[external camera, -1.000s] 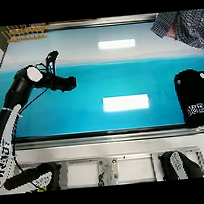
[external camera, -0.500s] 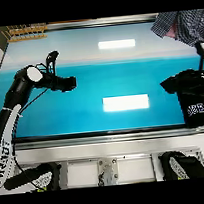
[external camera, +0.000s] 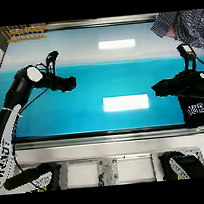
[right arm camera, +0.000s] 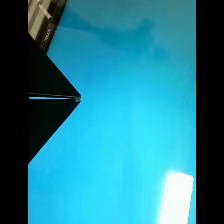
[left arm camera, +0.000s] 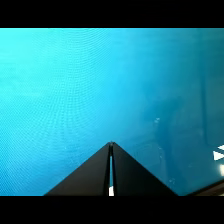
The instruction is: Fold the clothes and pants, and hang the long-sleeved shirts on hangers.
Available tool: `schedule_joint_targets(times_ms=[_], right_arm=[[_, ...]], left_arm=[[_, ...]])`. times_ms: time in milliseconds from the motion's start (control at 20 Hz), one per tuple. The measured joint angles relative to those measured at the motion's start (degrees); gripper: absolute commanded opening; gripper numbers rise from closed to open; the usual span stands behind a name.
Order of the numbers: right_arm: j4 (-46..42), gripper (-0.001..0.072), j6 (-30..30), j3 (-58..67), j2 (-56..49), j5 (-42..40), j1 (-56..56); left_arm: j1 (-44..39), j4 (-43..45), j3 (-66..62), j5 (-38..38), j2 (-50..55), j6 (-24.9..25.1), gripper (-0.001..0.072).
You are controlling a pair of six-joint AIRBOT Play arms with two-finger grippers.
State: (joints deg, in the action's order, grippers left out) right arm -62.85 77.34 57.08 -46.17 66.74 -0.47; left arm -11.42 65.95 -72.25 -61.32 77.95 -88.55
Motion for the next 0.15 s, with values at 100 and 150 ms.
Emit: schedule_joint_targets(times_ms=[100,150], right_arm=[[0.1,0.0018,0.0,0.0,0.0,0.1,0.1],[0.1,0.0018,0.0,0.0,0.0,0.1,0.2]], left_arm=[[0.0,0.0,0.0,0.0,0.0,0.0,0.0007],[0.0,0.0,0.0,0.0,0.0,0.0,0.0007]])
